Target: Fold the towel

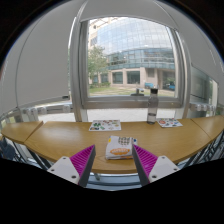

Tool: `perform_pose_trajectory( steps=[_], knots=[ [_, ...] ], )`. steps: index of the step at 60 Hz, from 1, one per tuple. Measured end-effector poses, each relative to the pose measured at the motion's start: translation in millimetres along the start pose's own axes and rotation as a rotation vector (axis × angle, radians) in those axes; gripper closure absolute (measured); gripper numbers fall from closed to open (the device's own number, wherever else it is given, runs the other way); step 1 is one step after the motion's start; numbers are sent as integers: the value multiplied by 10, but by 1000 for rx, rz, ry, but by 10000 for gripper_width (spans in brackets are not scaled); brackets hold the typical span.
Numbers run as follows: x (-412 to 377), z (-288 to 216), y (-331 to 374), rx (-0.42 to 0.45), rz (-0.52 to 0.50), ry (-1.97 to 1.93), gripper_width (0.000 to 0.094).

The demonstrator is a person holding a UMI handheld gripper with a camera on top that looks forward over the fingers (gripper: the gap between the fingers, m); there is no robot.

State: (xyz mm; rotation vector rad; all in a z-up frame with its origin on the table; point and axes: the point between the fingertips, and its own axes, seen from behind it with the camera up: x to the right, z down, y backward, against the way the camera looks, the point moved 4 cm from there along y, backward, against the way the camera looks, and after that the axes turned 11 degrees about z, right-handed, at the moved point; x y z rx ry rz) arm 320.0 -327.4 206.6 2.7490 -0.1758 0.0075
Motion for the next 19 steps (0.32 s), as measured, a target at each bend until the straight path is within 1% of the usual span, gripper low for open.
perform_pose_trajectory(
  steps=[11, 19],
  knots=[
    [-47, 7, 221, 21, 14, 14, 200],
    [-83, 35, 308, 18, 12, 7, 201]
  ],
)
